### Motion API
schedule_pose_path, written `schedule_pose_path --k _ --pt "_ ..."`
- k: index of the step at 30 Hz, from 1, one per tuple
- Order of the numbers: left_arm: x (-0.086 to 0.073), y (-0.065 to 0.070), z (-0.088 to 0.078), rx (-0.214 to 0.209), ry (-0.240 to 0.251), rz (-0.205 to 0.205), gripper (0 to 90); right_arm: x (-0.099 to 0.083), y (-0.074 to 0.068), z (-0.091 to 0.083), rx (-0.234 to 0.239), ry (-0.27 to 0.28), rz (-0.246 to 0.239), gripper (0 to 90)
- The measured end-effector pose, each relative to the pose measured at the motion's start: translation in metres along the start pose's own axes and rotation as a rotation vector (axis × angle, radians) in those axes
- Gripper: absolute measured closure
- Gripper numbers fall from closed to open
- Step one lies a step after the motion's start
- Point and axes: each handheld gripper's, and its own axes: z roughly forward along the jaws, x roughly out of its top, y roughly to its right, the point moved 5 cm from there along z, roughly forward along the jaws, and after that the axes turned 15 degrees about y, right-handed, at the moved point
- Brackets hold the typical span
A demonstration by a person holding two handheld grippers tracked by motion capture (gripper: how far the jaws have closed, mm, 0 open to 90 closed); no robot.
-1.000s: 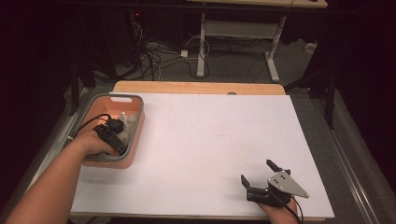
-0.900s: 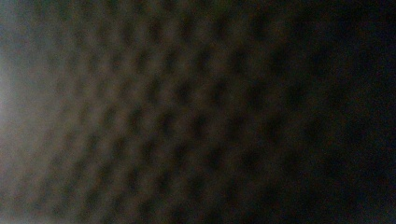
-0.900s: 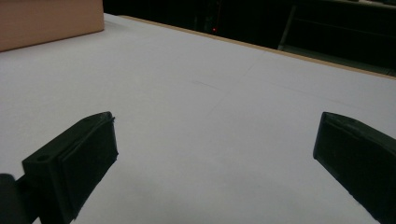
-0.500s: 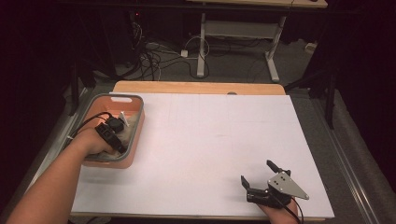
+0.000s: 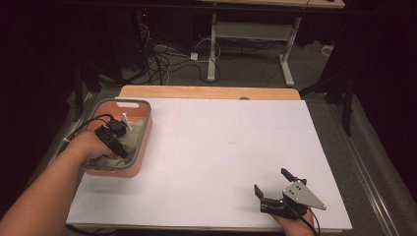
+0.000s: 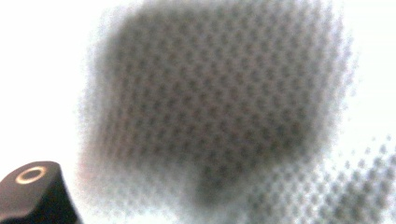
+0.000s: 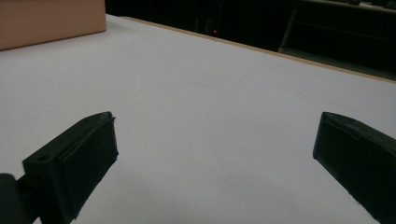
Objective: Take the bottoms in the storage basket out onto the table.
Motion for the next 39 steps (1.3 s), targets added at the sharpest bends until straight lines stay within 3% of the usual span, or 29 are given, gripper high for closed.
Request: schedule_pose_path --k 3,21,39 --pt "0.004 0.000 -0.008 0.000 -0.002 -0.019 54.7 0.001 0.000 -0.001 0.003 0.002 -0.005 0.6" --pt "0.012 0.005 -0.025 -0.014 -0.057 -0.029 54.6 0.000 -0.002 -0.001 0.006 0.001 -0.004 0.6" --pt "0.013 0.005 -0.046 0.004 -0.096 -0.046 54.6 0.000 -0.001 -0.001 0.005 0.004 -0.005 0.5"
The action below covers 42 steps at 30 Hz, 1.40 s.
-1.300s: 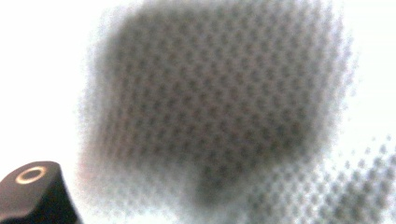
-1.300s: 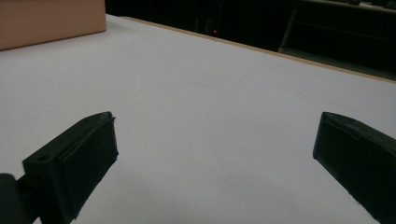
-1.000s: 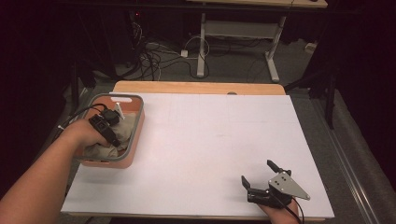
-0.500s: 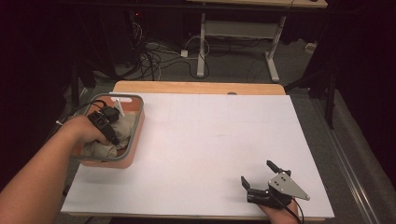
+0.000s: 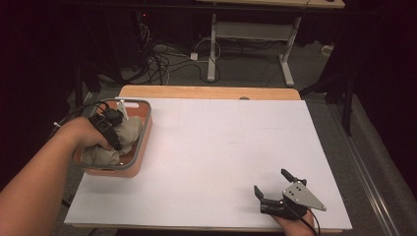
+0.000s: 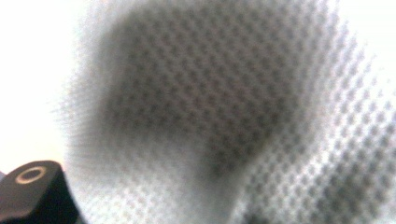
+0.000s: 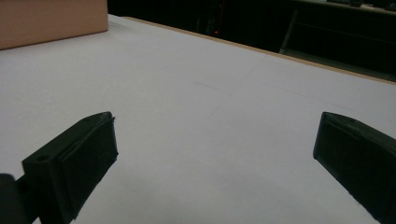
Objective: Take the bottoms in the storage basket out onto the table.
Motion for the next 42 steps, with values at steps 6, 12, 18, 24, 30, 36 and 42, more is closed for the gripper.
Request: schedule_pose_path --k 6,12,18,24,30,36,42 --pt "0.001 0.001 -0.004 0.000 -0.009 -0.003 54.6 0.000 0.000 0.000 0.002 -0.001 0.001 0.4" --pt "0.001 0.001 -0.005 -0.004 -0.016 -0.003 54.6 0.000 -0.001 0.000 0.006 0.001 0.002 0.4" --pt "0.002 0.002 -0.007 -0.002 -0.031 0.000 54.6 -0.001 -0.001 0.000 0.005 -0.001 0.001 0.4" --pt "0.005 0.005 -0.013 -0.001 -0.041 0.012 54.6 -0.001 -0.002 0.000 0.003 -0.003 0.002 0.4" --pt "0.008 0.006 -0.019 0.003 -0.048 0.012 54.6 -0.001 -0.002 0.000 0.005 -0.001 0.003 0.4" --pt "0.012 0.008 -0.026 0.004 -0.046 0.014 54.6 -0.001 -0.002 0.000 0.005 -0.001 0.004 0.4" --pt "0.017 0.011 -0.032 0.005 -0.046 0.023 54.6 -0.001 -0.002 0.000 0.005 -0.004 0.003 0.4"
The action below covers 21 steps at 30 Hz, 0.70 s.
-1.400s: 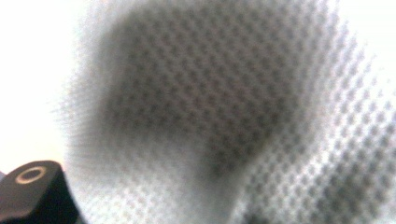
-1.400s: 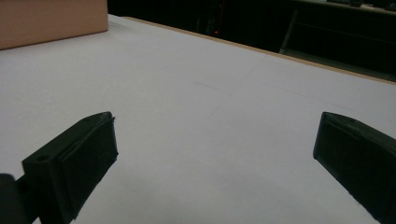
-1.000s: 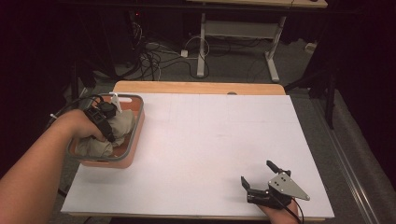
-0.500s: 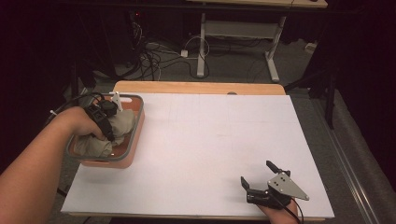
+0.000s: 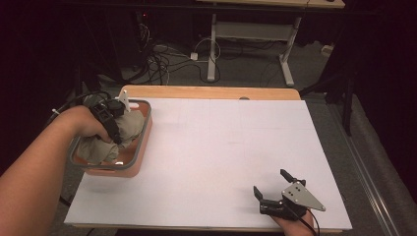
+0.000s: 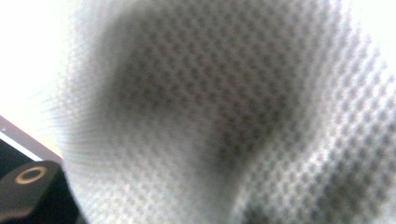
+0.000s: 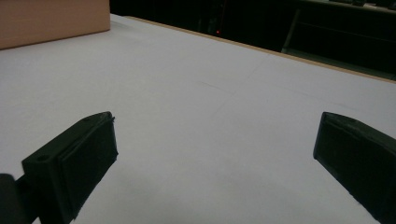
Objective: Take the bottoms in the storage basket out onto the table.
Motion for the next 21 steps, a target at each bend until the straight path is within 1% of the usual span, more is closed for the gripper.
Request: schedule_pose_path --k 12,21 --pt "0.007 0.005 -0.007 -0.002 0.002 0.013 54.6 0.000 0.000 0.000 0.000 0.001 -0.002 0.4" --pt "0.011 0.007 -0.013 0.005 0.004 0.023 54.6 0.000 0.000 0.000 -0.001 -0.001 -0.004 0.4"
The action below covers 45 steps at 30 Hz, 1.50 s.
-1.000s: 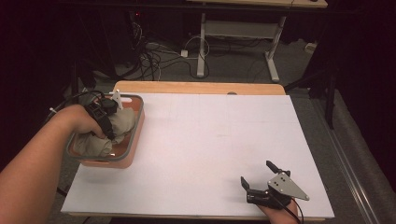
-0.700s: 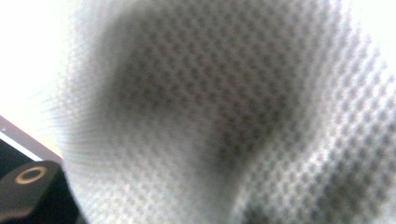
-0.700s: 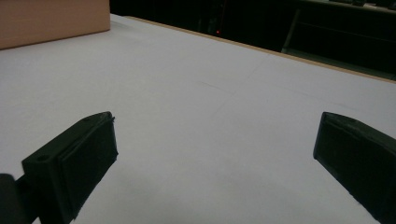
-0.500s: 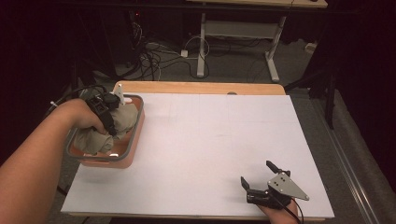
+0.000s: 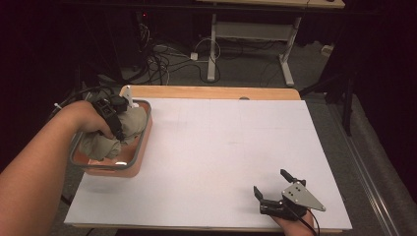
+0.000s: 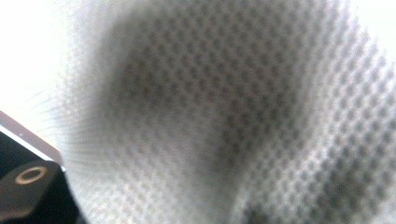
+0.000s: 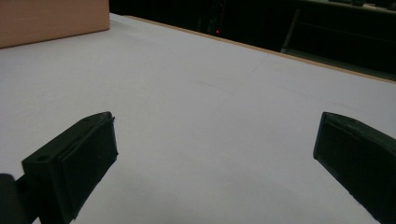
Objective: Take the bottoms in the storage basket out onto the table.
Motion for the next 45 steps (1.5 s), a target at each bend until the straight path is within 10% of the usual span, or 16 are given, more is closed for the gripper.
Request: schedule_pose_path --k 45 --pt "0.051 0.052 -0.012 0.001 0.040 0.100 54.4 0.000 0.000 0.000 -0.002 0.001 0.000 0.5"
